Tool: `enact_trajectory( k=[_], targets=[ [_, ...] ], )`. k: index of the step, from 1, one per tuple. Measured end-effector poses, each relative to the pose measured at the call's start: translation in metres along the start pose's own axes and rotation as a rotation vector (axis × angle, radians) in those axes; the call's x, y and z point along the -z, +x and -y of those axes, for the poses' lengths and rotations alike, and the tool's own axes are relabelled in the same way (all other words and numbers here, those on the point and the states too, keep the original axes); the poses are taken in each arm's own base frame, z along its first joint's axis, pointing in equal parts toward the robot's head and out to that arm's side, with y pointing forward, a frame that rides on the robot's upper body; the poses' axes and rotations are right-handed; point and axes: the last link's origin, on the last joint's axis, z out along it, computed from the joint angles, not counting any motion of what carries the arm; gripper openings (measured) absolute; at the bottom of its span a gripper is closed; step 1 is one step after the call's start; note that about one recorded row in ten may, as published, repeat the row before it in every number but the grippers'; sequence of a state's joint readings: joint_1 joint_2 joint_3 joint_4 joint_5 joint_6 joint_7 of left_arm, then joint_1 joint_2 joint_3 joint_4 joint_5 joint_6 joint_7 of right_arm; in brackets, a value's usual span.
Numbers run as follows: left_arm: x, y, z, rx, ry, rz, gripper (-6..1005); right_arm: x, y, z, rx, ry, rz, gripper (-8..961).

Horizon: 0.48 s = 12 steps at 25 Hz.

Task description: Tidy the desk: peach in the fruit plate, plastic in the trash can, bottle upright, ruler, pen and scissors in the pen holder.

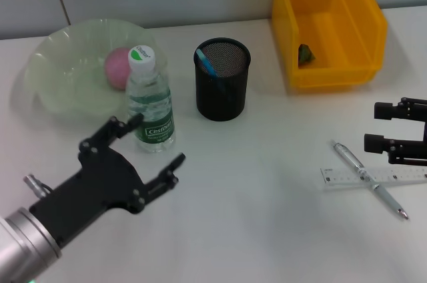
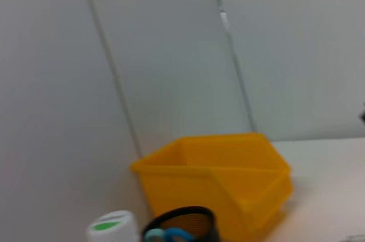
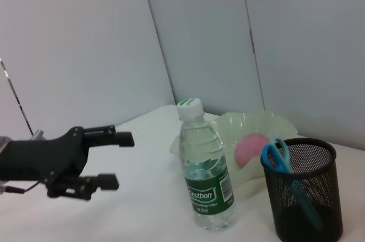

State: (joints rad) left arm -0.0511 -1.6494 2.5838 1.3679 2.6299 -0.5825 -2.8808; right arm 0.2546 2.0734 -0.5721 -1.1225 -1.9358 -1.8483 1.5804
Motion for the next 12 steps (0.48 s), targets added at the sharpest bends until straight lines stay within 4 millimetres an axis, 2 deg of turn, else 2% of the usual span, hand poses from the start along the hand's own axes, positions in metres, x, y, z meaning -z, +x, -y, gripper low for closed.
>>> enact_trajectory(
  k=[3,8,12],
  targets=[
    [-0.001,0.002,0.006,0.023,0.018,0.007,811,0.0,0.0,0.0,-0.001,0.0,0.001,739],
    [-0.006,0.004,0.001,0.007,-0.018,0.035,811,0.001,0.002,0.0,-0.012,0.003,-0.021,738],
    [-0.008,-0.001,-0.004,0.003,-0.041,0.08,811,0.013,-0.001,0.001,-0.048,0.015,-0.069,739]
  ],
)
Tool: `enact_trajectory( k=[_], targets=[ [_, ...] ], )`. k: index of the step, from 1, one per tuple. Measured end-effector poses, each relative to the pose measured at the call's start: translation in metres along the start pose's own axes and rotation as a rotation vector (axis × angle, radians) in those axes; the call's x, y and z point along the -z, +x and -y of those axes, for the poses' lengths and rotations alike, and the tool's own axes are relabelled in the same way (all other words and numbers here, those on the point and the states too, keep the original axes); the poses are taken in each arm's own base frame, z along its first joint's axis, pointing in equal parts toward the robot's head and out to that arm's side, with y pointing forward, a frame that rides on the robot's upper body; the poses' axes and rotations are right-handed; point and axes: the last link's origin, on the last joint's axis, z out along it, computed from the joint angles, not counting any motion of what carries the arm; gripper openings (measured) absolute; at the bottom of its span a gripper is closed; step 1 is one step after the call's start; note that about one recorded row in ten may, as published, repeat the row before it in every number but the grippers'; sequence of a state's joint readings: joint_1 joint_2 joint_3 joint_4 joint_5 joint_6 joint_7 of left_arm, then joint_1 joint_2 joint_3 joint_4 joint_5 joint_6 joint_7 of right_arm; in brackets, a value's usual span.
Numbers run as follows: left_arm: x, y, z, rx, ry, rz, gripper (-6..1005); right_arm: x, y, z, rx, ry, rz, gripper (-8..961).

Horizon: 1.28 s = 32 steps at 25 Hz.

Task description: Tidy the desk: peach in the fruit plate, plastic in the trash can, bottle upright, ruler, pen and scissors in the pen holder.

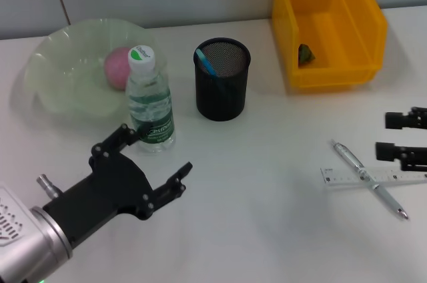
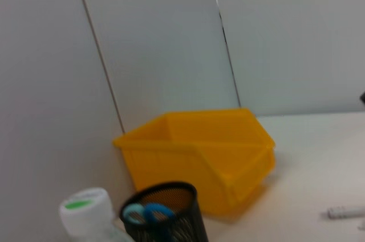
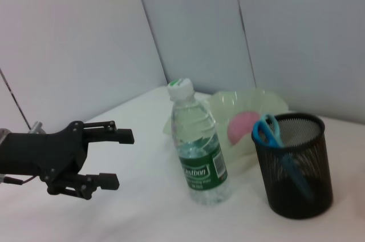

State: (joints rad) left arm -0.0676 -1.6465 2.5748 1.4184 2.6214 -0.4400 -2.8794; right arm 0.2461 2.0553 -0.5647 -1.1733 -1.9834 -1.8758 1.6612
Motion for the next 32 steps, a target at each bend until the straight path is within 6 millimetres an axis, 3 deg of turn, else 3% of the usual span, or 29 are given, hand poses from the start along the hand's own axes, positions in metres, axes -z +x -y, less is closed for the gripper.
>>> enact_trajectory(
  k=[5,7,8,13,14,17,25,32],
  targets=[
    [-0.002,-0.001,-0.006,0.003,-0.021,0.025,811,0.019,-0.023,-0.002,-0.022,0.044,-0.126,739],
    [-0.004,-0.002,-0.011,-0.002,-0.036,0.04,811,0.024,-0.047,-0.003,-0.063,0.07,-0.223,738],
    [-0.004,-0.002,-0.011,-0.002,-0.036,0.04,811,0.024,-0.047,-0.003,-0.063,0.07,-0.223,738],
    [-0.007,-0.006,-0.02,-0.012,-0.048,0.057,811,0.022,-0.087,0.003,-0.128,0.077,-0.304,738],
    [-0.008,-0.007,-0.022,-0.012,-0.049,0.059,811,0.017,-0.101,0.007,-0.143,0.067,-0.349,738],
    [-0.01,-0.012,-0.028,-0.016,-0.051,0.066,811,0.004,-0.117,0.007,-0.097,0.016,-0.434,739],
    [-0.014,-0.01,-0.032,-0.006,-0.051,0.056,811,-0.027,-0.126,-0.001,0.151,-0.04,-0.585,738],
    [-0.015,-0.012,-0.03,0.001,-0.039,0.06,811,-0.048,-0.12,-0.007,0.352,0.001,-0.702,738]
  ],
)
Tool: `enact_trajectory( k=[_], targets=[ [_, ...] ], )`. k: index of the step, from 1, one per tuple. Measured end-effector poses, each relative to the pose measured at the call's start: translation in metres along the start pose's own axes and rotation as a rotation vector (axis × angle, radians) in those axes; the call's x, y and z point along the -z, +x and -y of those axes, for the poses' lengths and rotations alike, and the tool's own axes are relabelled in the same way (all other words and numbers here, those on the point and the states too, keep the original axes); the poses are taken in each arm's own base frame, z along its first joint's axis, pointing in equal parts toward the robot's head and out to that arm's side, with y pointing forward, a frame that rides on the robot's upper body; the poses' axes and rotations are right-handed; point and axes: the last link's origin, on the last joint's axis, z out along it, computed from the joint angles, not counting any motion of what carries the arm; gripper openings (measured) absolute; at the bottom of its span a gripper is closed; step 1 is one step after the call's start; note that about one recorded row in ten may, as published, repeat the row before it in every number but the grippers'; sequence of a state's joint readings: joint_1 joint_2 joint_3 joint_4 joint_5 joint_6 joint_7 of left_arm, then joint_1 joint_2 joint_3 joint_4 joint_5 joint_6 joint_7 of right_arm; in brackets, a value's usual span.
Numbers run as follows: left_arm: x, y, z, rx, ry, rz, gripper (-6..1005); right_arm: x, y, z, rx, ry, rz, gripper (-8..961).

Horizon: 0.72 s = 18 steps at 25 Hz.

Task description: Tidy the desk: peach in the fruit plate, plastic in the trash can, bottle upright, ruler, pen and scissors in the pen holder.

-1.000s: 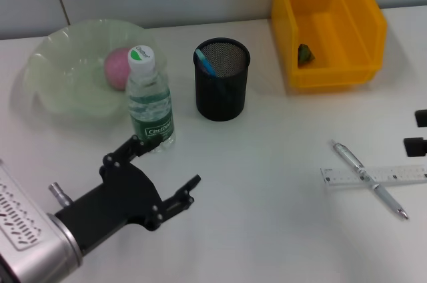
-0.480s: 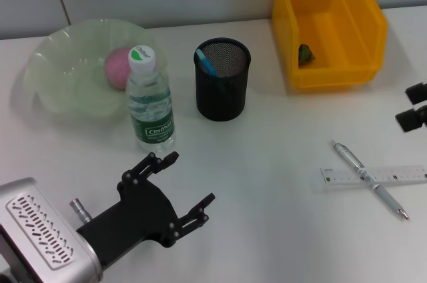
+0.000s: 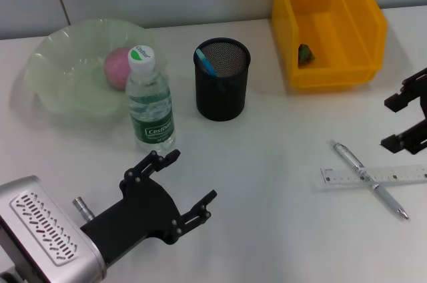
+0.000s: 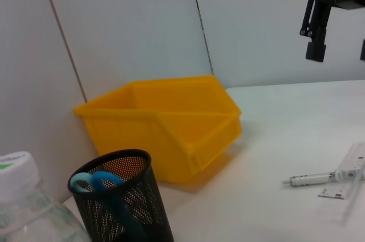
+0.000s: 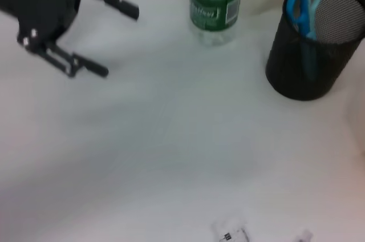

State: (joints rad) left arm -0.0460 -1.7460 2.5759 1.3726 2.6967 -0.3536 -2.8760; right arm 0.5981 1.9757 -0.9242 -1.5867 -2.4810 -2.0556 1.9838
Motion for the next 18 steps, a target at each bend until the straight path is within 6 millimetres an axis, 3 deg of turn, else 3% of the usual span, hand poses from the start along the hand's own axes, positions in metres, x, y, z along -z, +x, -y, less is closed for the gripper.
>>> enact_trajectory(
  k=[5,18],
  targets=[
    [-0.002,0.001,0.002,0.007,0.009,-0.004,811,-0.01,-0.004,-0.015,0.13,0.042,-0.024,738],
    [-0.002,0.001,0.003,0.013,0.016,-0.001,811,-0.036,0.006,-0.022,0.175,0.004,-0.051,738]
  ],
)
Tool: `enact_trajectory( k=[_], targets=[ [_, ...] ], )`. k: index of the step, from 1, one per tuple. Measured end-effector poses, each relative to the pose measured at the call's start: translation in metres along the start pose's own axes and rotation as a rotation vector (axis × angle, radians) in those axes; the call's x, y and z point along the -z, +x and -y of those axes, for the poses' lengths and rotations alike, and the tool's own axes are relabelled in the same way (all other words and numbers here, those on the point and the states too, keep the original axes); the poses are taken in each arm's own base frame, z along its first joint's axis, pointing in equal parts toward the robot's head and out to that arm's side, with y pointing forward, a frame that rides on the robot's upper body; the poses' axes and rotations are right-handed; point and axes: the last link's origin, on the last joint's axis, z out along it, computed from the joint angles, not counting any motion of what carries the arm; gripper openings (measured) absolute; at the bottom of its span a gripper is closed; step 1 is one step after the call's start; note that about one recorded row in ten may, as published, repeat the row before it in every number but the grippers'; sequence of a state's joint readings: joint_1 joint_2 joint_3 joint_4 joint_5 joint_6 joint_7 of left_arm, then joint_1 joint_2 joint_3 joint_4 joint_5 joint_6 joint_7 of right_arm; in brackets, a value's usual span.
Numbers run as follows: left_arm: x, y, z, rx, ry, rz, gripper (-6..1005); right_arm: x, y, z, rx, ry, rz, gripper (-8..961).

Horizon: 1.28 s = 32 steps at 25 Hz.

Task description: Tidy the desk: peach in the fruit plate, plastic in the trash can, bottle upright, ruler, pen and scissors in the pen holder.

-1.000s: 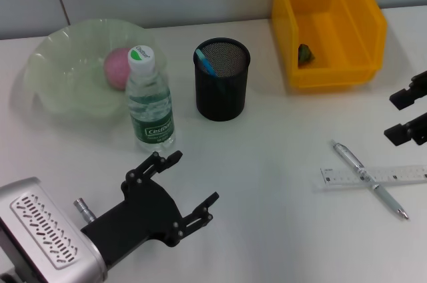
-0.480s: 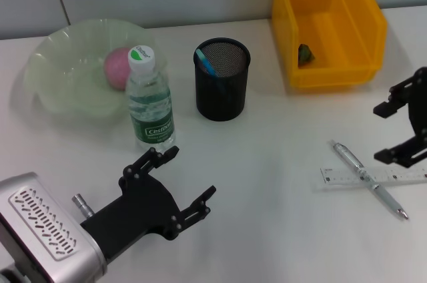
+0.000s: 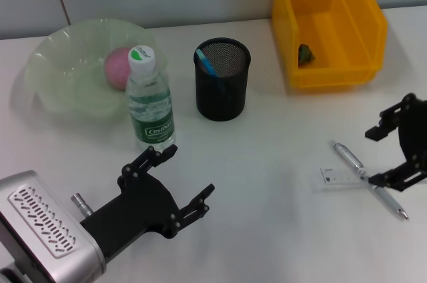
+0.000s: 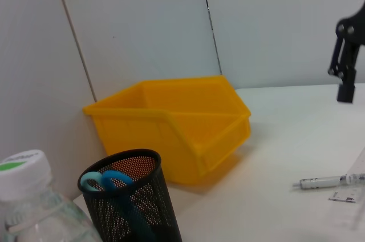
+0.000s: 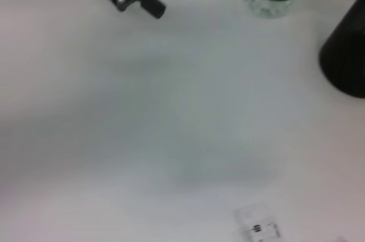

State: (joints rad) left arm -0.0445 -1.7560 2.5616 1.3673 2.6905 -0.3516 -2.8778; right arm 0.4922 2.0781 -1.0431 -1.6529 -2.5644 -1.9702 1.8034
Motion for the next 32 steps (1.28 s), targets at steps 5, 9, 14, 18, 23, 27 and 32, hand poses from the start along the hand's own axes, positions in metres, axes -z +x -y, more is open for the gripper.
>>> enact_trajectory(
  k=[5,9,14,18,23,27,32],
  targets=[
    [0.0,-0.001,0.0,0.0,0.0,0.002,811,-0.014,0.002,0.001,0.005,-0.023,-0.011,738],
    [0.001,-0.002,0.0,0.002,0.002,0.007,811,-0.021,0.005,0.004,0.016,0.004,-0.027,738],
    [0.001,-0.003,-0.001,0.004,0.003,0.007,811,-0.036,0.008,0.006,0.018,0.009,-0.056,739],
    [0.001,-0.003,-0.001,0.004,0.003,0.007,811,-0.048,0.01,0.006,0.019,0.02,-0.062,739],
    [0.001,-0.003,-0.001,0.003,0.003,0.007,811,-0.055,0.011,0.008,0.015,0.032,-0.062,739],
    [0.001,-0.003,-0.002,0.003,0.001,0.007,811,-0.062,0.011,0.009,0.017,0.04,-0.062,739],
    [0.0,-0.003,-0.003,0.004,0.0,0.006,811,-0.068,0.011,0.01,0.015,0.043,-0.061,739]
  ],
)
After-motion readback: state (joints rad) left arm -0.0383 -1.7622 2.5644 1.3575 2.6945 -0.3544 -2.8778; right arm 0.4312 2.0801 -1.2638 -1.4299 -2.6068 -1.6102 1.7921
